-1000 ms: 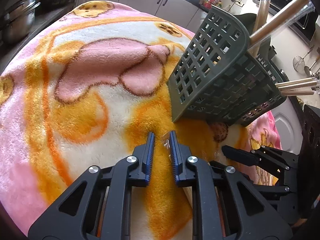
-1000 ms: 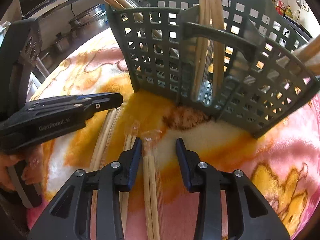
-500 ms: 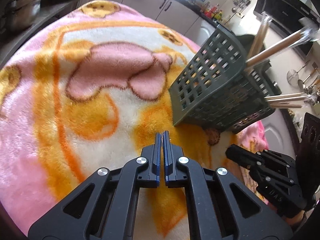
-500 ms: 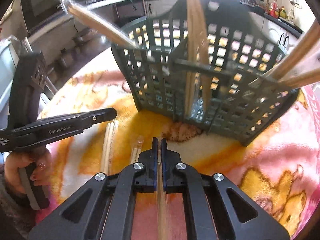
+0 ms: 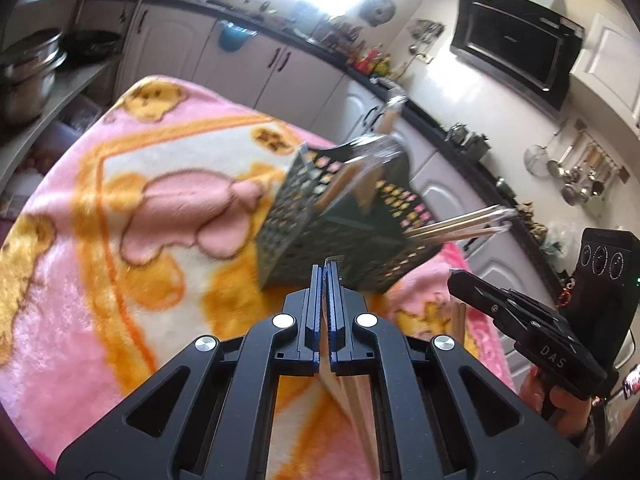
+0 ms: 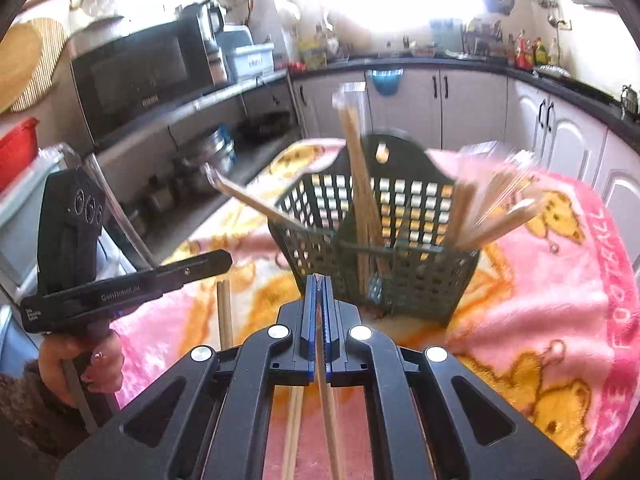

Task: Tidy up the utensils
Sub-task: 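Raise the left tool's chopsticks upright over the caddy while the right tool lifts its pair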

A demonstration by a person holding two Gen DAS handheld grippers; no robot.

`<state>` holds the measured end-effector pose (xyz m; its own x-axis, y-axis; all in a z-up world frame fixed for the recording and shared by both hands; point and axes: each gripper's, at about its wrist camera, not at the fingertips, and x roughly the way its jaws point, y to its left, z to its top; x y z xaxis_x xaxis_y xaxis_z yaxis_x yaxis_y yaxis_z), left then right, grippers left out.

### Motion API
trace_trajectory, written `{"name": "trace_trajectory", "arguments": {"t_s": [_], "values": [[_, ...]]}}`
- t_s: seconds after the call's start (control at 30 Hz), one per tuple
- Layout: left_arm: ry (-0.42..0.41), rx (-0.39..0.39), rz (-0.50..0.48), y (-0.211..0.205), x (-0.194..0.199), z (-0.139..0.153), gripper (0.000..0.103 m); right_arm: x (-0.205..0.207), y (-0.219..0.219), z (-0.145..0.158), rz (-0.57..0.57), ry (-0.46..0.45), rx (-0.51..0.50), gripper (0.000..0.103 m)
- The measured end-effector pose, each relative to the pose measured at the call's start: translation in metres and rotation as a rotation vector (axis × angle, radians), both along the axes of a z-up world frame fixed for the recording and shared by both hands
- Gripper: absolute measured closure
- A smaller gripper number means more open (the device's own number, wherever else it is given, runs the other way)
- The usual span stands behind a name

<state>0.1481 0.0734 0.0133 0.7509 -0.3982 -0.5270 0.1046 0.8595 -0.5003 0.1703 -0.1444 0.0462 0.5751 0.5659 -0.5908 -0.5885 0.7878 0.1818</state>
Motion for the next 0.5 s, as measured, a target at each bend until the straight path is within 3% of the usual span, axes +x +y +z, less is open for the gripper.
{"name": "trace_trajectory", "arguments": {"t_s": [0.5], "values": [[-0.144, 0.04, -0.117, -0.049, -0.012, 0.059, 0.102, -0.039, -0.042, 0.054, -0.03, -0.152, 0.116, 0.101]]}}
